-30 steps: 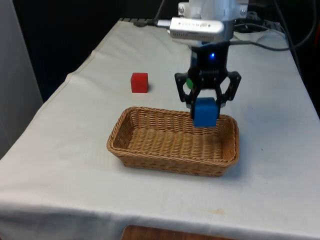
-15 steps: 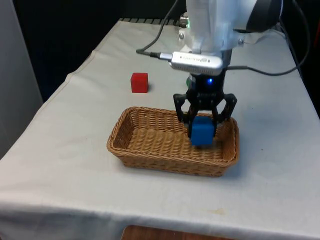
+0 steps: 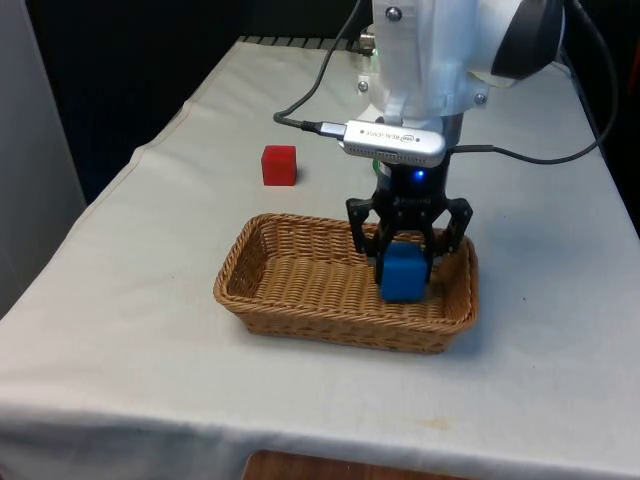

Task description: Place all non-red objects into the basket.

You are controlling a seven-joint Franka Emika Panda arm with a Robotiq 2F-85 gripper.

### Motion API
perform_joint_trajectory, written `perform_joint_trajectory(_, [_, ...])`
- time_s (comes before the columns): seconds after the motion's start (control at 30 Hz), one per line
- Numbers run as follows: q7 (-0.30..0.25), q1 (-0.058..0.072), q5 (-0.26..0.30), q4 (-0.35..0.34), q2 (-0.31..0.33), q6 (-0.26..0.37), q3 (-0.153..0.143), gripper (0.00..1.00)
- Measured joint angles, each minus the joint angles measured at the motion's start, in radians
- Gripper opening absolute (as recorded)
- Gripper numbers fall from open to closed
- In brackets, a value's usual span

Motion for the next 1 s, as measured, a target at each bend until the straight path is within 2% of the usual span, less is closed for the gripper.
perform_joint_trajectory(0.13, [-0.001,0.0,0.0,0.001,0.0,0.0,-0.001,0.48])
perform_joint_trajectory(0.17, [-0.001,-0.001,0.0,0.001,0.0,0.0,-0.001,0.48])
perform_joint_trajectory(0.2, [-0.001,-0.001,0.0,0.001,0.0,0.0,-0.001,0.66])
perform_joint_trajectory(0.3, [-0.001,-0.001,0.0,0.001,0.0,0.0,-0.001,0.95])
perform_joint_trajectory(0.33, [-0.001,-0.001,0.0,0.001,0.0,0.0,-0.001,1.0])
perform_joint_trajectory(0.73, [-0.001,-0.001,0.0,0.002,-0.011,-0.011,-0.006,1.0])
perform_joint_trajectory(1.0, [-0.005,0.003,-0.008,-0.027,-0.071,-0.061,-0.02,1.0])
